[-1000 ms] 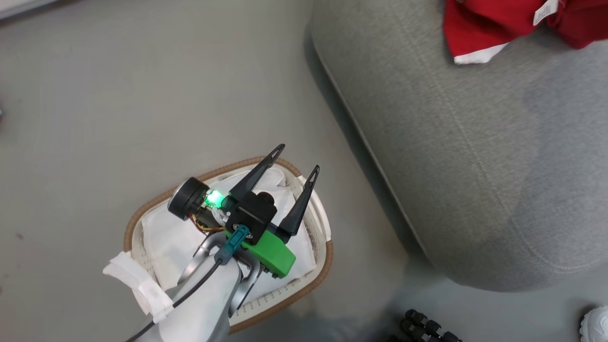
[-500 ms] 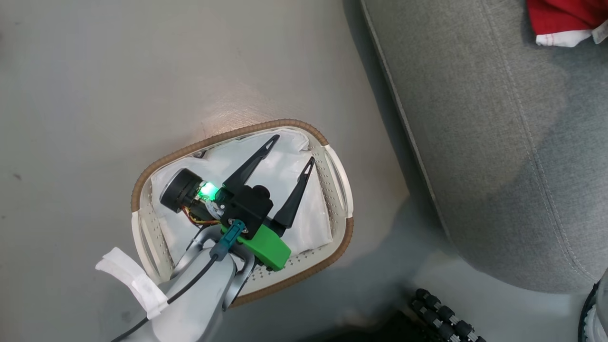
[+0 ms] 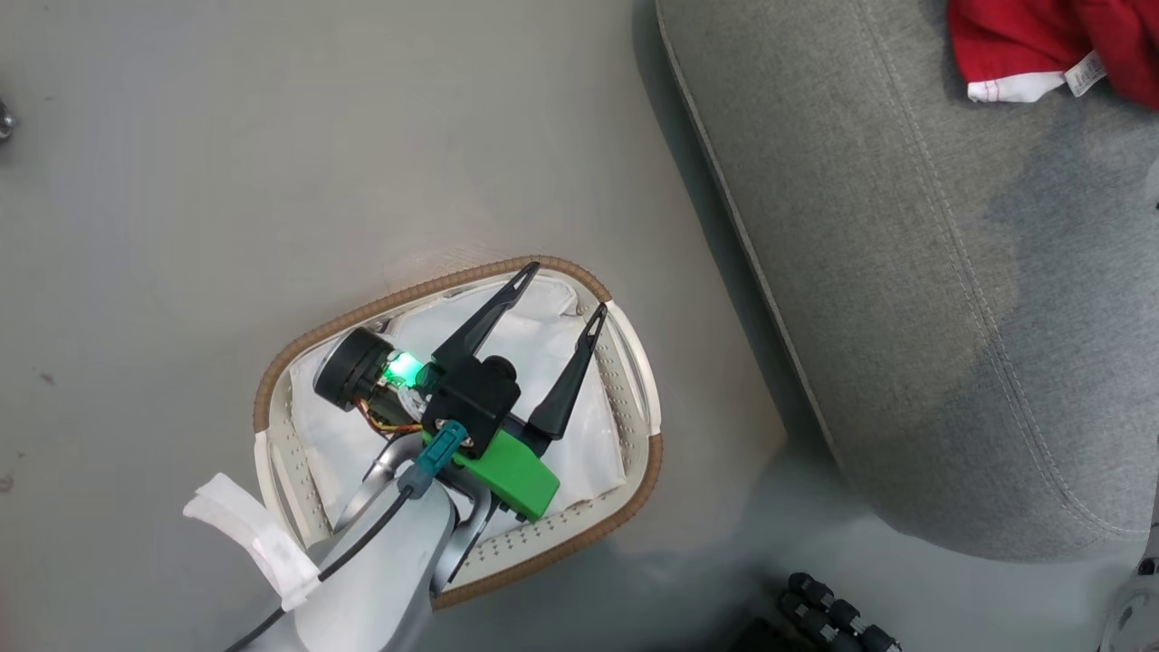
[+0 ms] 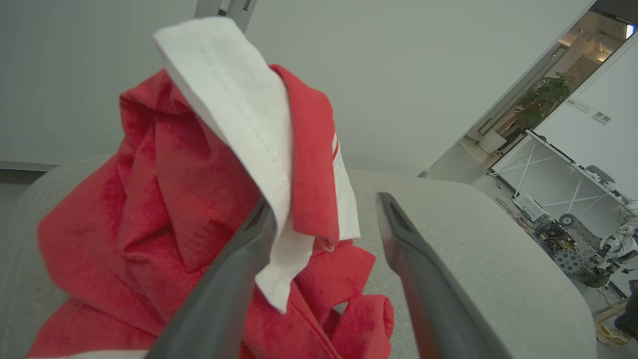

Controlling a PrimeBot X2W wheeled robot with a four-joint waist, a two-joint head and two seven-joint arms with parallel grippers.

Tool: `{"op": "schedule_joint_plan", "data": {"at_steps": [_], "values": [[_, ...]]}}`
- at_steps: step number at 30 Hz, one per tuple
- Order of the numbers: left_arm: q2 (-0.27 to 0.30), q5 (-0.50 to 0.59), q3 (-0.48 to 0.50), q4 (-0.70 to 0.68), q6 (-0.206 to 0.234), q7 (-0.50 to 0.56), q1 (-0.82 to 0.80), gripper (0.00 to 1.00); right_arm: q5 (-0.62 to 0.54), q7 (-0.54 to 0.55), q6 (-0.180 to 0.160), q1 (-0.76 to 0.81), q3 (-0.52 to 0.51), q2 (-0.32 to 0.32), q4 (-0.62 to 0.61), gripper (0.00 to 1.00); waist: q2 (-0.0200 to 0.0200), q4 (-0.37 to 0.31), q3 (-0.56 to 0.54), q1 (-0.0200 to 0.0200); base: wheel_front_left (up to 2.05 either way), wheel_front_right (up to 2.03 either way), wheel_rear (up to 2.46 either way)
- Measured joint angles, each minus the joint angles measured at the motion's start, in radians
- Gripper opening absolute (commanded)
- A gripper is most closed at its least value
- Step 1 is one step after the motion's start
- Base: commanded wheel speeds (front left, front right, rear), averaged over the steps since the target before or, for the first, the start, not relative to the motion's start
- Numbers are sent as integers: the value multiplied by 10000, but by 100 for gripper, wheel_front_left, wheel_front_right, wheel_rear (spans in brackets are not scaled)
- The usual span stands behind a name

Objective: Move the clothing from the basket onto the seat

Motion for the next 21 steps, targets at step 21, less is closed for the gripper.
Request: {"op": "schedule_joint_plan", "data": {"at_steps": [21], "values": [[-780, -738, 2033, -844, 205, -130, 1543, 100, 1039, 0, 0, 1622, 2359, 408, -922, 100, 0, 712, -2992, -1, 0, 0, 0]]}}
